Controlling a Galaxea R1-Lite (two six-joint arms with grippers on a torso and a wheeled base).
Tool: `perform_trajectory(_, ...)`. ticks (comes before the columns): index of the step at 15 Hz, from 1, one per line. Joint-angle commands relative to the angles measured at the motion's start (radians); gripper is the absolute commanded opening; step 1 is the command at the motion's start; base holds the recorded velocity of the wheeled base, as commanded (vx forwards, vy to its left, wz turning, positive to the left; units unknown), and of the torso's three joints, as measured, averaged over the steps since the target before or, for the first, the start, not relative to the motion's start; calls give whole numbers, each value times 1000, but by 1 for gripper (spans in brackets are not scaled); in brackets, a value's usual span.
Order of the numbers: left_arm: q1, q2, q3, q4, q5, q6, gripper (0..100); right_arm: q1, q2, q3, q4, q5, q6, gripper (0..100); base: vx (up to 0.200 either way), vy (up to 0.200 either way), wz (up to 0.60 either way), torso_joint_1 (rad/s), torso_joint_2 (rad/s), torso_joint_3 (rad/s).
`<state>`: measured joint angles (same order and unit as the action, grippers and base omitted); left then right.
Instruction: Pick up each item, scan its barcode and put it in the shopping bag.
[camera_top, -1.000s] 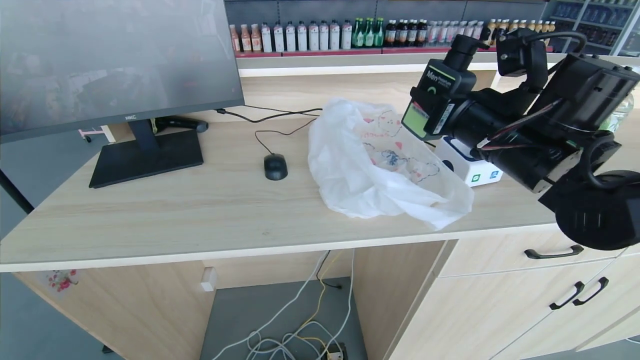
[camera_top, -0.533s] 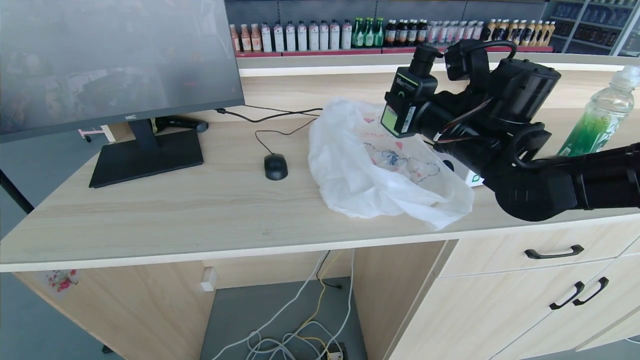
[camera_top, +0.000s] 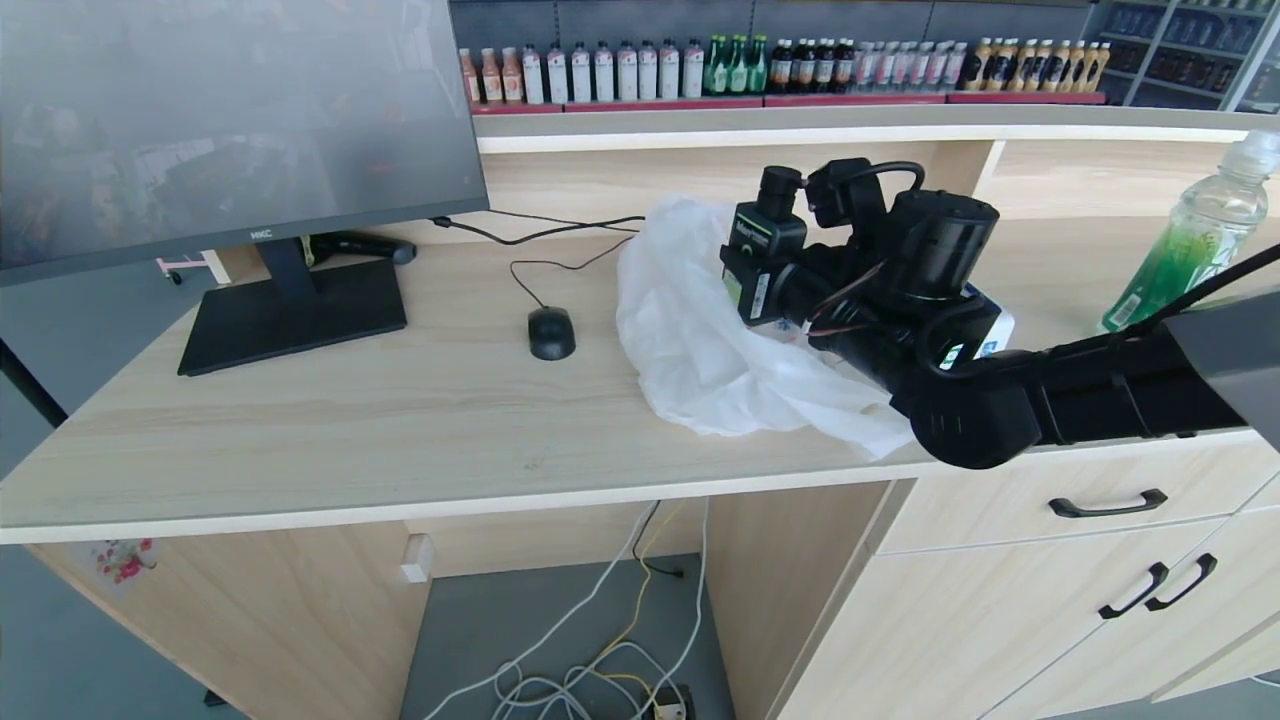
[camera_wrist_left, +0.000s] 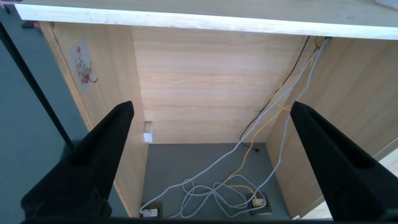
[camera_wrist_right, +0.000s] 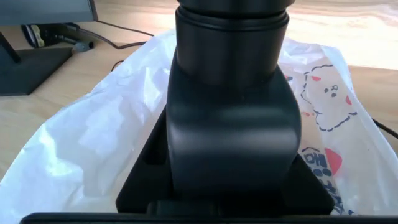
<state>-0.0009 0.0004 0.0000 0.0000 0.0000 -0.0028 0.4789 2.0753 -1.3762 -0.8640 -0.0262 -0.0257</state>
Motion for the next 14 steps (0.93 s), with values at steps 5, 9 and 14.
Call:
perform_trajectory(5, 1, 0, 0, 0, 0, 0, 100, 9, 71, -4, -16, 14, 0, 0, 0, 0, 0, 0, 0, 0)
perform_trajectory(9, 1, 0, 0, 0, 0, 0, 100, 10, 91, 3, -35, 14, 6, 0, 0, 0, 0, 0, 0, 0)
perform_trajectory(14, -1, 0, 0, 0, 0, 0, 100, 12, 118, 6, -35, 6, 3, 0, 0, 0, 0, 0, 0, 0)
